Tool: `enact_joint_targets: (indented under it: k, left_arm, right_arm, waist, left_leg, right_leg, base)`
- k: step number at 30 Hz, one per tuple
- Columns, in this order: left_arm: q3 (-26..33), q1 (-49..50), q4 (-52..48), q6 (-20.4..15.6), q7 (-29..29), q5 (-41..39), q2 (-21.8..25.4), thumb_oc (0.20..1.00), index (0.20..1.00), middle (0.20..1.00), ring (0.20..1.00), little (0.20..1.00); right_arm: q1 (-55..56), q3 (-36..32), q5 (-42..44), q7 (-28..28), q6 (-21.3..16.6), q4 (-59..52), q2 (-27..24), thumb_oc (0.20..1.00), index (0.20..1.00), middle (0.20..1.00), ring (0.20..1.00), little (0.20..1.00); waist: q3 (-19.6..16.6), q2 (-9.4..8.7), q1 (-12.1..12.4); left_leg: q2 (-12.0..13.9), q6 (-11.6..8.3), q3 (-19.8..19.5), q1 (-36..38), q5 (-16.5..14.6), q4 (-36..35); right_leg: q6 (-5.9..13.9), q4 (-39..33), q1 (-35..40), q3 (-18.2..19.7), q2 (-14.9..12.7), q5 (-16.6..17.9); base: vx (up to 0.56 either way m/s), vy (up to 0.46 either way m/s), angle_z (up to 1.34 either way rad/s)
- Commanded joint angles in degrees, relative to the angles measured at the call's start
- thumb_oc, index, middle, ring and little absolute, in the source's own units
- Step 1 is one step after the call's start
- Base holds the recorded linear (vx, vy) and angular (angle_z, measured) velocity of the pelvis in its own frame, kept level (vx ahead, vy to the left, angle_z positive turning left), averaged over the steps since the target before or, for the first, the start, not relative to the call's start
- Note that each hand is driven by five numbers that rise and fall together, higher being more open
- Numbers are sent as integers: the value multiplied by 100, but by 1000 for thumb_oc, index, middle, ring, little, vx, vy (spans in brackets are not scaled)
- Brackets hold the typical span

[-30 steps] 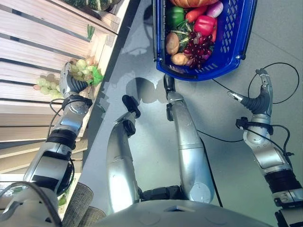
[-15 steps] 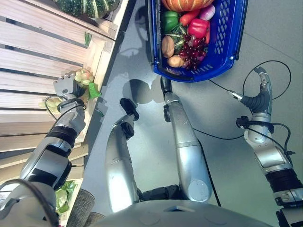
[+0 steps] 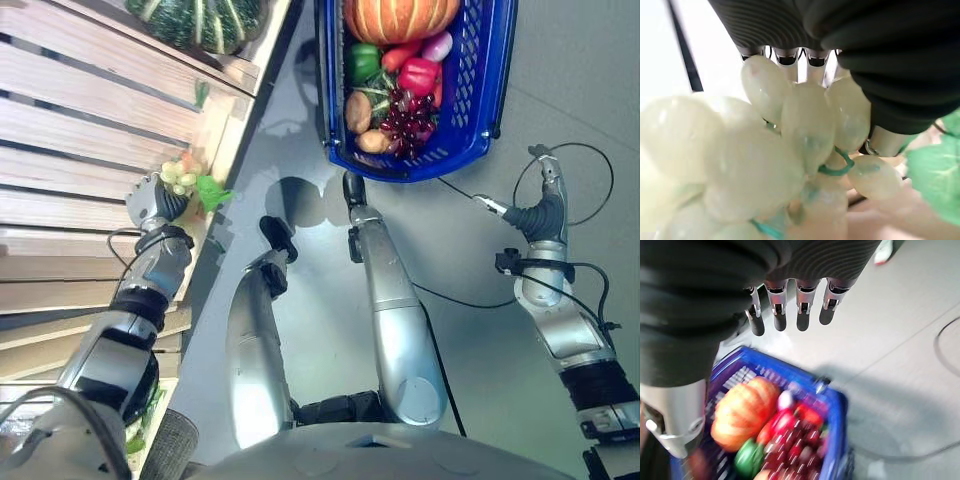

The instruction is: Pick up fruits and vegetables into the basket

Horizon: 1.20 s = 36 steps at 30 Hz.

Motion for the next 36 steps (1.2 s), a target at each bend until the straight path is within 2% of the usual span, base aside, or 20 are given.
enact_joint_targets:
  k: [1,2,4,5,8,10,12,13,14,16,19,21,23,29,32,36]
  left_arm:
    - [450,555,-698,-1159,-350,-845,97,200,200,200,200,200]
    - [532,618,-884,-1231,-477,-993,84,200,200,200,200,200]
    - [747,841,-1391,-1591,-821,-1427,54,200,200,200,200,200]
    - [922,1008,-1874,-1682,-1220,-1852,24,200,200,200,200,200]
    - [1124,1289,-2475,-1915,-1710,-2362,19,200,200,200,200,200]
    - [1284,1484,-3069,-1951,-2123,-2723,0,200,200,200,200,200]
    - [1341,1564,-3314,-1991,-2283,-2842,10,200,200,200,200,200]
    - [1398,1593,-3571,-1905,-2437,-2952,14,200,200,200,200,200]
    - [1477,1645,-3898,-1808,-2581,-3054,11,200,200,200,200,200]
    - [1533,1699,-4193,-1802,-2811,-3201,-2,200,200,200,200,200]
    - [1554,1740,-4421,-1763,-2996,-3275,-4,200,200,200,200,200]
    - [1522,1761,-4684,-1716,-3216,-3277,15,200,200,200,200,200]
    - [1521,1755,-4724,-1688,-3269,-3291,25,200,200,200,200,200]
    - [1301,1474,-5005,-1556,-3926,-3147,127,200,200,200,200,200]
    - [1146,1348,-5061,-1476,-4138,-3048,119,200,200,200,200,200]
    - [937,1138,-5204,-1635,-4440,-2723,188,200,200,200,200,200]
  right_arm:
    - [404,-94,-130,345,-53,-555,165,1000,1000,1000,1000,1000]
    - [419,-92,-143,412,-21,-594,188,1000,1000,1000,1000,1000]
    - [480,-74,-270,593,92,-704,254,1000,1000,1000,1000,1000]
    - [501,-87,-350,701,230,-815,284,1000,1000,1000,1000,1000]
    - [515,-107,-546,660,323,-948,310,1000,1000,1000,1000,1000]
    - [446,-188,-514,601,393,-1067,334,1000,1000,1000,1000,1000]
    - [369,-203,-580,521,368,-1118,369,1000,1000,1000,1000,1000]
    - [268,-238,-587,480,405,-1196,392,1000,1000,1000,1000,1000]
    - [105,-238,-604,450,514,-1314,428,1000,1000,1000,1000,1000]
    - [-158,-190,-731,394,762,-1412,469,1000,1000,1000,1000,1000]
    - [-403,-90,-928,429,904,-1449,472,1000,1000,1000,1000,1000]
    - [-732,74,-1107,484,1195,-1534,424,1000,1000,1000,1000,1000]
    - [-807,115,-1120,509,1261,-1547,412,1000,1000,1000,1000,1000]
    - [-1622,625,-843,865,1750,-1472,463,1000,1000,1000,1000,1000]
    - [-1869,875,-819,941,1863,-1362,565,1000,1000,1000,1000,1000]
    - [-2130,1154,-765,1196,1974,-1290,674,1000,1000,1000,1000,1000]
  waist:
    - [-222,-72,165]
    - [-222,-66,199]
    - [-222,-77,272]
    - [-222,-92,331]
    - [-222,-96,398]
    - [-222,-94,480]
    - [-222,-89,517]
    - [-222,-88,557]
    - [-222,-96,614]
    - [-222,-84,713]
    - [-305,-73,792]
    - [-560,-85,929]
    - [-623,-93,960]
    - [-1180,-153,1187]
    - [-1389,-163,1255]
    - [-1775,-194,1324]
  left_leg:
    - [-146,126,203,139,96,-300]
    - [-165,134,187,235,102,-336]
    - [-205,147,147,509,122,-448]
    - [-233,162,124,748,139,-551]
    - [-271,189,89,1093,152,-704]
    - [-311,208,30,1396,143,-791]
    - [-335,217,-4,1576,147,-864]
    - [-357,223,-33,1728,147,-918]
    - [-371,268,-18,1889,317,-1042]
    - [-421,277,-102,2188,324,-1121]
    - [-462,278,-176,2430,339,-1233]
    - [-480,261,-286,2731,355,-1394]
    - [-477,256,-308,2805,359,-1438]
    - [-484,226,-479,3464,303,-1739]
    - [-469,214,-521,3687,299,-1872]
    - [-430,182,-570,4007,277,-2081]
  right_leg:
    - [558,-30,515,-324,-54,-503]
    - [562,-59,616,-334,-65,-502]
    - [585,-150,909,-378,-90,-495]
    - [598,-251,1169,-419,-117,-485]
    - [616,-383,1532,-451,-144,-474]
    - [630,-493,1880,-469,-178,-468]
    - [645,-564,2073,-473,-185,-456]
    - [647,-625,2246,-482,-201,-450]
    - [595,-782,2446,-552,-220,-280]
    - [587,-883,2803,-594,-259,-279]
    - [581,-1014,3094,-645,-294,-273]
    - [609,-1251,3479,-693,-360,-237]
    - [612,-1313,3575,-707,-368,-228]
    - [650,-1828,4431,-858,-424,-178]
    - [679,-2009,4684,-906,-445,-126]
    - [749,-2205,4988,-960,-463,-85]
  base:
    - [-9,22,18]
    - [-8,14,16]
    - [-4,-1,11]
    - [0,-4,15]
    - [4,7,14]
    - [10,4,4]
    - [11,-1,2]
    - [-36,-21,8]
    - [-16,-24,8]
    - [27,-15,7]
    - [72,-4,7]
    - [116,-27,7]
    - [84,-28,10]
    - [142,-32,5]
    - [148,-17,7]
    - [147,-16,8]
